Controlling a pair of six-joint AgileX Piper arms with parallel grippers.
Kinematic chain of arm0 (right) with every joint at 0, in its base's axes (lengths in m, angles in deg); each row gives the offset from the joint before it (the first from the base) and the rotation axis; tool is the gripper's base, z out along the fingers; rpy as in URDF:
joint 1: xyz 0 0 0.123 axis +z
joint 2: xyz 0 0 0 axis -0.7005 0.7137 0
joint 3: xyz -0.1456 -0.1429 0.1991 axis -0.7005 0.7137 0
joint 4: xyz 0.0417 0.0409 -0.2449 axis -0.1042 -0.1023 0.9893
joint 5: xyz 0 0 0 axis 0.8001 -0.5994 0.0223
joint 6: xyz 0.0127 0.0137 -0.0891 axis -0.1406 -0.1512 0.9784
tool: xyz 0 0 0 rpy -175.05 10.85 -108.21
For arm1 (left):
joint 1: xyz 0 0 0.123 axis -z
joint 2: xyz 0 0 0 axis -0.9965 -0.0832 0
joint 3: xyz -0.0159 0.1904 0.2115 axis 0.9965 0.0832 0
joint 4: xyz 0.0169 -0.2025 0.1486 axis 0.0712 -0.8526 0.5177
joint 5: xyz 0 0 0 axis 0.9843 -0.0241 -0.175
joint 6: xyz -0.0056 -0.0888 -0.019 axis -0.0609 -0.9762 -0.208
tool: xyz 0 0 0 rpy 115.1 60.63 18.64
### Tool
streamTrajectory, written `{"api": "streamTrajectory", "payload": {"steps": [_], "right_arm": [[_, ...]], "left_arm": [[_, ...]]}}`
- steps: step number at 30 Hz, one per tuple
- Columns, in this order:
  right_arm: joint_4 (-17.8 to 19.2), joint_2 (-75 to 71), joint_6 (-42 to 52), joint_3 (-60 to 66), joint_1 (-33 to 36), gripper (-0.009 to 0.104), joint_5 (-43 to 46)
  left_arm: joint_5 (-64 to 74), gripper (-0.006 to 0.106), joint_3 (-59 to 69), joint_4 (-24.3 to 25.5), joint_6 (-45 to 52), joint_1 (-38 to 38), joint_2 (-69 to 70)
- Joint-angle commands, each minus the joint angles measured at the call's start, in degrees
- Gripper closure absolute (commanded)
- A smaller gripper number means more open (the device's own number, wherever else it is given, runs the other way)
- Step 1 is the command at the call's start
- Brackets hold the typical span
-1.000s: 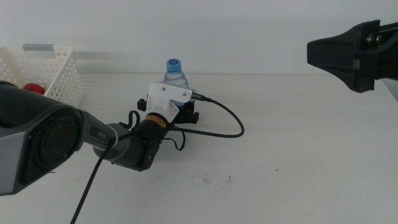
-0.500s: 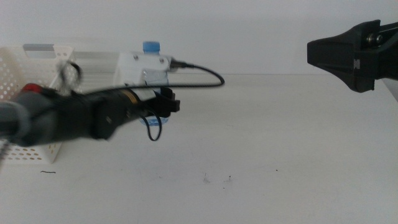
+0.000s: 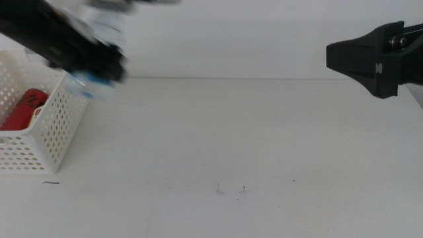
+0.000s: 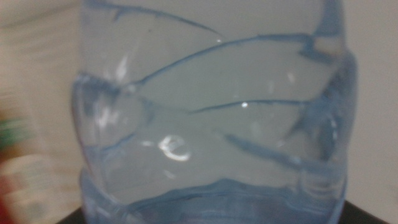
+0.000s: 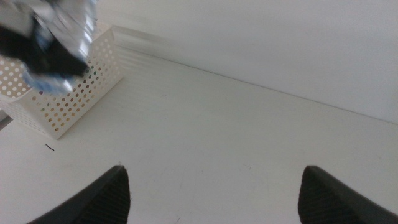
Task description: Use arms to grab the bottles and put them into the dustbin to the left of the table.
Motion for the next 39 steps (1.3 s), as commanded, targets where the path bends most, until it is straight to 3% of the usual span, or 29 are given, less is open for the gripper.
{"api": "streamTrajectory", "payload": {"steps": [1,7,15,27,32,39], "right_arm": [[0.46,-0.19,0.23,-0.37,0.07,0.007,0.33],[0.46,-0.19,0.23,-0.37,0.07,0.007,0.33],[0.46,-0.19,0.23,-0.37,0.07,0.007,0.33],[0.46,-0.19,0.23,-0.37,0.07,0.007,0.33],[0.46,-0.19,0.23,-0.37,0.07,0.007,0.33],[0.46,-0.19,0.23,-0.37,0.07,0.007,0.33]], "left_arm": [[5.12,0.102,-7.39,-0.09,2.27,-5.76,-0.57],[16.64,0.102,-20.86,-1.71,5.49,-16.53,-6.77],[17.39,0.102,-24.76,-0.09,6.64,-24.54,-14.88],[14.94,0.1,-24.76,-2.43,9.6,-27.13,-27.75],[14.39,0.08,-24.76,-1.19,9.6,-27.05,-31.22],[11.65,0.019,-24.76,-1.19,10.91,-27.01,-31.72]]}}
